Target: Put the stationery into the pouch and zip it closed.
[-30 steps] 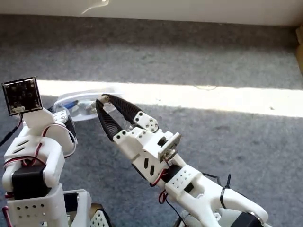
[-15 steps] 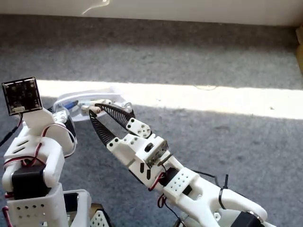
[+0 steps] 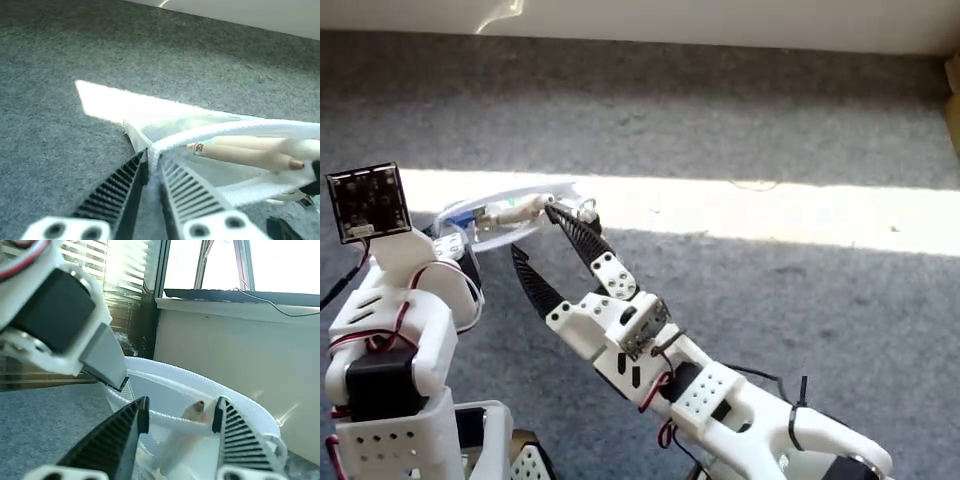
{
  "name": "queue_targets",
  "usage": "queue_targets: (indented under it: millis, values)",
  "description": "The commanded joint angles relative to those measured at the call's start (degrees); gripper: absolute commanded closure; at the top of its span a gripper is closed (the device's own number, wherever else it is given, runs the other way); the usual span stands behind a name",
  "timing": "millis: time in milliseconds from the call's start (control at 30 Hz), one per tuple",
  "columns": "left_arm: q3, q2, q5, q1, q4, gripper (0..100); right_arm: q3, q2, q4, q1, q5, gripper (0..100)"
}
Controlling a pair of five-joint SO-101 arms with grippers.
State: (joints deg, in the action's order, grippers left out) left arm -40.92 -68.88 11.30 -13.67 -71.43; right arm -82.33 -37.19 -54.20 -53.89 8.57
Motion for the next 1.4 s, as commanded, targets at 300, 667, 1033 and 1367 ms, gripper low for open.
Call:
queue_targets:
  millis: [300, 667, 1033, 1367]
  values:
    - [2.6, -0.7, -0.5, -0.9, 0.3, 99, 4.0, -30.4, 37.9, 5.5, -18.6, 96.3]
    - [2.6, -0.7, -0.4, -0.9, 0.2, 99, 12.6, -21.9, 45.1, 13.8, -25.9, 99.4]
    - [2.6, -0.7, -0.5, -0.9, 0.3, 99, 15.4, -14.6, 45.7, 13.7, -21.0, 99.4]
    - [2.6, -0.7, -0.5, -0.9, 0.3, 99, 15.3, -14.1, 45.7, 4.6, -15.3, 99.4]
